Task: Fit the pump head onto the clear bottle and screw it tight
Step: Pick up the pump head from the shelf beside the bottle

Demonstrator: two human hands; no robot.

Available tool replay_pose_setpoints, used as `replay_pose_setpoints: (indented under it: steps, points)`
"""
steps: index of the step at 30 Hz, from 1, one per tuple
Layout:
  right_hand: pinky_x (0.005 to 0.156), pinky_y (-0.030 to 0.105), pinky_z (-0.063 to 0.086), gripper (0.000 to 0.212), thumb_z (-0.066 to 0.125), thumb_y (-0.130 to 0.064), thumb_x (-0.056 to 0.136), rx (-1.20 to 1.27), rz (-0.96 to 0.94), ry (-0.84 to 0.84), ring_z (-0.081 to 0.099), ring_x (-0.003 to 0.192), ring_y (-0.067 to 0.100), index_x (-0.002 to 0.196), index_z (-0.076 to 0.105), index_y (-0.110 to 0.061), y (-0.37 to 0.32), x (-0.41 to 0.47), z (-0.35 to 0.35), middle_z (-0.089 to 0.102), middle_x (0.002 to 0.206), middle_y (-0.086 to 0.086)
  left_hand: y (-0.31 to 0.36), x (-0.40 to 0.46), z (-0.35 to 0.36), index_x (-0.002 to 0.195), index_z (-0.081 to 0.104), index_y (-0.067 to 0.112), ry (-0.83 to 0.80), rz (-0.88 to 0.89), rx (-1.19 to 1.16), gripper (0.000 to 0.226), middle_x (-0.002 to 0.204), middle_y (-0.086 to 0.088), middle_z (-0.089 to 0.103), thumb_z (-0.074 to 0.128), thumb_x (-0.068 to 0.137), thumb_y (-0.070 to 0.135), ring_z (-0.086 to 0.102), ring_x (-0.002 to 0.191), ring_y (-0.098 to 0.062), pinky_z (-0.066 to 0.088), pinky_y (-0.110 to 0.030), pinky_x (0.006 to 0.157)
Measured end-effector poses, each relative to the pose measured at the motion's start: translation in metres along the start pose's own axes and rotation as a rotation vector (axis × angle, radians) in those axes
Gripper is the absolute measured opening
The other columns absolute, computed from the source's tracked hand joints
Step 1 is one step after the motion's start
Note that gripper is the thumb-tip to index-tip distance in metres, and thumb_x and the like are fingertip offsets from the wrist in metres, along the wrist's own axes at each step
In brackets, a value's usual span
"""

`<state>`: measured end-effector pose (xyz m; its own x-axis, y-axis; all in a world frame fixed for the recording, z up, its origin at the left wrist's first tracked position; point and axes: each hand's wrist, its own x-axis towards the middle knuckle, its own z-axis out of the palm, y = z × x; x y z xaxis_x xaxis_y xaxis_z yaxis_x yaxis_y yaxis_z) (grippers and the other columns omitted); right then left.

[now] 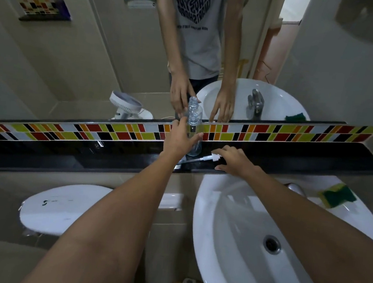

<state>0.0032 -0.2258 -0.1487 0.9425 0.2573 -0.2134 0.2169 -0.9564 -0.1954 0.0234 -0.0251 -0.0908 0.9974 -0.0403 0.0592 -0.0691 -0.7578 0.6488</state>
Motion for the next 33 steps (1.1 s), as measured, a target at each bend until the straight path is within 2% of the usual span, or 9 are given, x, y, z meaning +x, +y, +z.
replay_pose_setpoints:
  steps: [6,12,15,19,21,23,25,28,33]
  points:
    - [0.104,0.039,0.034,0.058,0.079,-0.031,0.087,0.056,-0.025,0.054,0.054,0.125,0.025,0.140,0.056,-0.022,0.007,0.001,0.005,0.060,0.133,0.005,0.001,0.004,0.005,0.129,0.047,0.017,0.024,-0.017,-0.165,0.058,0.128,-0.003,0.056,0.076,0.082,0.035,0.058,0.115,-0.020,0.052,-0.044,0.097]
    - [0.096,0.037,0.034,0.038,0.083,-0.026,0.083,0.170,-0.019,0.065,0.060,0.108,0.023,0.118,0.068,-0.020,0.012,0.001,0.011,0.064,0.122,0.001,0.001,0.009,0.008,0.120,0.046,0.020,-0.001,-0.062,-0.260,0.052,0.121,-0.002,0.059,0.079,0.080,0.029,0.059,0.112,-0.019,0.054,-0.046,0.095]
    - [0.091,0.035,0.032,0.034,0.081,-0.030,0.085,0.208,-0.001,0.080,0.060,0.106,0.021,0.115,0.071,-0.020,0.011,-0.001,0.011,0.065,0.119,-0.001,-0.001,0.011,0.009,0.120,0.046,0.022,-0.024,-0.079,-0.307,0.053,0.123,-0.001,0.060,0.080,0.079,0.026,0.060,0.114,-0.020,0.053,-0.046,0.097]
    - [0.092,0.039,0.048,0.037,0.085,-0.038,0.077,0.417,0.067,0.060,0.064,0.102,0.019,0.109,0.076,-0.024,0.018,-0.006,0.004,0.070,0.108,-0.004,0.003,0.011,0.006,0.124,0.046,0.017,-0.024,-0.089,-0.304,0.054,0.126,-0.004,0.057,0.079,0.081,0.022,0.057,0.115,-0.020,0.051,-0.041,0.098]
    - [0.080,0.031,0.055,0.039,0.088,-0.035,0.075,0.571,0.093,0.025,0.068,0.098,0.018,0.109,0.078,-0.018,0.024,-0.010,-0.009,0.072,0.105,-0.002,0.005,0.010,0.003,0.125,0.046,0.016,-0.035,-0.091,-0.299,0.054,0.127,-0.005,0.057,0.079,0.082,0.022,0.056,0.115,-0.020,0.051,-0.041,0.098]
    - [0.073,0.024,0.051,0.038,0.087,-0.032,0.077,0.659,0.090,0.012,0.067,0.095,0.015,0.110,0.079,-0.014,0.031,-0.016,-0.025,0.071,0.102,-0.002,0.007,0.008,0.002,0.126,0.046,0.016,-0.044,-0.080,-0.289,0.054,0.127,-0.005,0.057,0.078,0.083,0.022,0.056,0.116,-0.021,0.051,-0.042,0.099]
    - [0.073,0.026,0.049,0.035,0.085,-0.033,0.080,0.722,0.100,0.019,0.064,0.093,0.013,0.109,0.078,-0.015,0.036,-0.020,-0.038,0.069,0.100,-0.003,0.009,0.007,0.001,0.126,0.046,0.016,-0.045,-0.075,-0.279,0.053,0.128,-0.004,0.058,0.077,0.084,0.022,0.057,0.117,-0.021,0.050,-0.043,0.100]
    - [0.077,0.032,0.047,0.030,0.083,-0.034,0.083,0.813,0.106,0.060,0.064,0.089,0.018,0.101,0.078,-0.011,0.041,-0.026,-0.057,0.073,0.101,0.008,0.011,0.006,-0.002,0.128,0.046,0.017,-0.049,-0.074,-0.265,0.056,0.130,-0.004,0.058,0.078,0.083,0.024,0.057,0.119,-0.022,0.049,-0.046,0.101]
    - [0.081,0.026,0.046,0.027,0.080,-0.026,0.087,1.034,0.086,0.138,0.068,0.096,0.015,0.107,0.078,-0.009,0.035,-0.037,-0.087,0.077,0.105,0.007,0.016,0.004,-0.007,0.129,0.046,0.014,-0.075,-0.079,-0.244,0.055,0.133,-0.006,0.057,0.077,0.084,0.023,0.056,0.121,-0.025,0.049,-0.046,0.102]
